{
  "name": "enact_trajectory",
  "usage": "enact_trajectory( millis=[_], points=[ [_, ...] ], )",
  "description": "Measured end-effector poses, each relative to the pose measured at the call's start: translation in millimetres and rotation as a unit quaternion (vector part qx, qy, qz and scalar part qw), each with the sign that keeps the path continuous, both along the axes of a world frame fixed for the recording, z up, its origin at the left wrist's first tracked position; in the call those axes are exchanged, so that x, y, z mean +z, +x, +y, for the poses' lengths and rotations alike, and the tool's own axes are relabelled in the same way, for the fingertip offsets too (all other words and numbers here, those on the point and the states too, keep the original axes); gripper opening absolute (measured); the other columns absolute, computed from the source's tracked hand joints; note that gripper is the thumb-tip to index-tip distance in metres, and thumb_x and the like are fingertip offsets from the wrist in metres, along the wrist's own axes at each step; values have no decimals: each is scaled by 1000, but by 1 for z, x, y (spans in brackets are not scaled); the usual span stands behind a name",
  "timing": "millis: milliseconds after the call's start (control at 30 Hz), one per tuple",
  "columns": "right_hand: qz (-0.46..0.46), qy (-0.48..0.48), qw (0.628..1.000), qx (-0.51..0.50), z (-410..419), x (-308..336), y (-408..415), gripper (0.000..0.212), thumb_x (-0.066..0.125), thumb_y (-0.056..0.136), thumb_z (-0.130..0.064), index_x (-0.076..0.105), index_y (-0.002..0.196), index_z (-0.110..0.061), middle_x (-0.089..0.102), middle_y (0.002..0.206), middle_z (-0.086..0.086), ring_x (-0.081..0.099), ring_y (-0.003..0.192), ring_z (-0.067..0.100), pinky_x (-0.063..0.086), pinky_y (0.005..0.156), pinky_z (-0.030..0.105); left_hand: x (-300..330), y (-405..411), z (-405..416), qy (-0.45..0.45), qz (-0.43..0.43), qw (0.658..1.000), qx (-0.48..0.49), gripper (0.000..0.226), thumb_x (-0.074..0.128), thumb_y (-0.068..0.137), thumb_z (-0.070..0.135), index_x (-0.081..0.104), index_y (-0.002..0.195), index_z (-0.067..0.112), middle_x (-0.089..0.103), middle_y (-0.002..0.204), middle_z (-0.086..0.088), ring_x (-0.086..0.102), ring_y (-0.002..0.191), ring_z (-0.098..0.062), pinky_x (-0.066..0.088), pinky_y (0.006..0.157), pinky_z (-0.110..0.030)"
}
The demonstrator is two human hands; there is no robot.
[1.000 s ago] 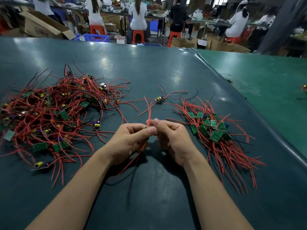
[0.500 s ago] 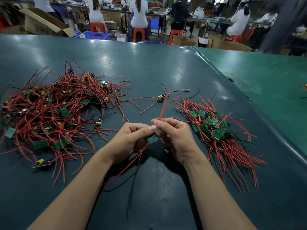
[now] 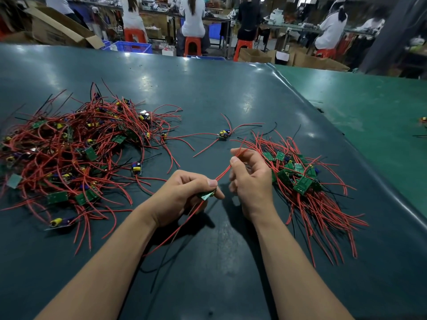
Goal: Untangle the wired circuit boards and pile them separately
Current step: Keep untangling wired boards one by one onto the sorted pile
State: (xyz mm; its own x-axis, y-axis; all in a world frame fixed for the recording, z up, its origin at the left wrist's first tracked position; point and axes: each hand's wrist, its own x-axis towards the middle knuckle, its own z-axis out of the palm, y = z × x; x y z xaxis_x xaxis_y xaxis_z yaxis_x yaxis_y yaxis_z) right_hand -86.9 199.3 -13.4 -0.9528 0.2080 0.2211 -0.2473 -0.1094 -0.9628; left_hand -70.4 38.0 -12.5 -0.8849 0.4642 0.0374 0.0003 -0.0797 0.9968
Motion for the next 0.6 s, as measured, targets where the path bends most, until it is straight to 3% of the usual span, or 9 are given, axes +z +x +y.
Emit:
enact_trajectory(
  millis=[67,200,367,500,600],
  points=[
    [23,20,999,25,0,0,1,21,52,96,1,57,98,-19,59,76,1,52,46,10,42,38,23,0,1,0,-6,1,1000,0,35,67,74,42,76,73,8,38,49,-1,31,44,-16,16,50,-35],
    [37,10,999,18,0,-1,1,26,49,97,1,57,97,-24,63,76,2,53,42,12,46,39,25,0,0,1,-11,4,1000,10,36,67,73,43,77,75,8,39,49,-3,32,45,-16,17,50,-36],
    [-6,-79,996,40,5,3,-2,13,52,99,-3,63,99,-11,73,75,6,54,44,12,43,38,21,-1,1,-1,-17,0,1000,-7,35,68,73,41,78,76,7,40,49,0,38,43,-15,19,49,-33],
    [-57,-184,977,88,11,7,-3,17,53,96,2,66,105,-4,75,84,11,54,49,9,41,41,17,0,1,-3,-23,2,1000,-15,35,69,74,41,78,78,7,38,51,-2,42,45,-16,26,47,-27],
    [-83,-193,972,103,14,7,-4,20,53,95,2,65,110,-6,75,85,10,54,52,8,42,44,17,1,2,-2,-26,1,1000,-13,36,69,73,41,78,79,6,35,54,-5,40,49,-19,31,48,-24]
  ],
)
